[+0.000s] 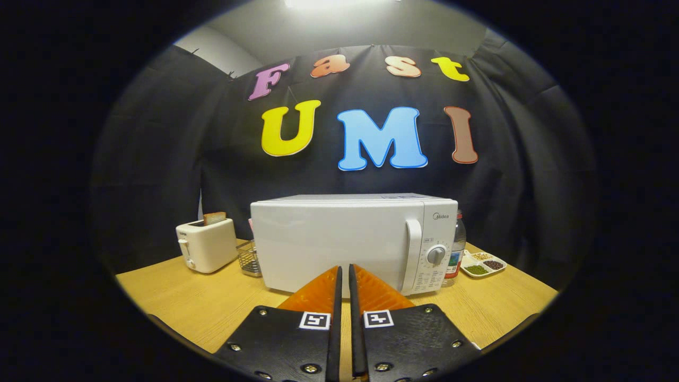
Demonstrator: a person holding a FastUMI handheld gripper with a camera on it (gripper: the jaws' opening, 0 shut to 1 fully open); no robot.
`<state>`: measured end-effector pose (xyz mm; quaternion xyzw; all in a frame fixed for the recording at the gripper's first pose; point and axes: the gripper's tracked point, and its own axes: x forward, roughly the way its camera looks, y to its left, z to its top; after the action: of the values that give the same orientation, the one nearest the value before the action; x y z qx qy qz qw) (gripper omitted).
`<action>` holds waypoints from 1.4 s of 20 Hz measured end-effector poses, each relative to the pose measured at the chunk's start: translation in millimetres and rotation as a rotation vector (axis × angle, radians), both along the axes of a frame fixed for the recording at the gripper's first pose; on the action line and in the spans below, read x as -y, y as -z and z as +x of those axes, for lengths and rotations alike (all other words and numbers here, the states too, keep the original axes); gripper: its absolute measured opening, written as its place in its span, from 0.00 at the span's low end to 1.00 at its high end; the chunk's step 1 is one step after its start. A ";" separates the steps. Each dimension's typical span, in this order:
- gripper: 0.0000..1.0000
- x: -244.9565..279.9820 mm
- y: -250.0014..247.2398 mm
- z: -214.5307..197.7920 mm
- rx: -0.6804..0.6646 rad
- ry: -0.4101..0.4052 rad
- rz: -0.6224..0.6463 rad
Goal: Open the microwave, put the food inside, and close the microwave door.
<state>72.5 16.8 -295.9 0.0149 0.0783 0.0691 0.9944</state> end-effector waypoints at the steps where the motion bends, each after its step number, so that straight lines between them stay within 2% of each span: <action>1: 0.09 -0.7 -5.1 -13.6 -0.008 -0.016 0.009; 3: 0.09 -2.6 -19.4 -38.5 -0.017 -0.050 0.033; 6: 0.09 -17.3 -56.9 -71.9 0.001 -0.143 0.057; 8: 0.09 -20.0 -85.4 -89.9 0.031 -0.181 0.040; 12: 0.09 -13.9 -127.1 -108.9 0.094 -0.165 -0.040; 15: 0.09 -25.8 -137.9 -119.1 0.099 -0.198 -0.037; 17: 0.09 -22.5 -140.8 -120.6 0.110 -0.177 -0.059; 18: 0.24 -25.1 -140.4 -121.2 0.110 -0.166 -0.067; 20: 0.99 -32.2 -142.5 -126.6 0.134 -0.170 -0.091; 22: 0.96 -37.5 -143.9 -129.4 0.151 -0.178 -0.096; 28: 0.96 -32.7 -147.4 -130.7 0.157 -0.159 -0.071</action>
<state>-58.2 49.4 -148.5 -0.0320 0.0034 0.1458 0.9888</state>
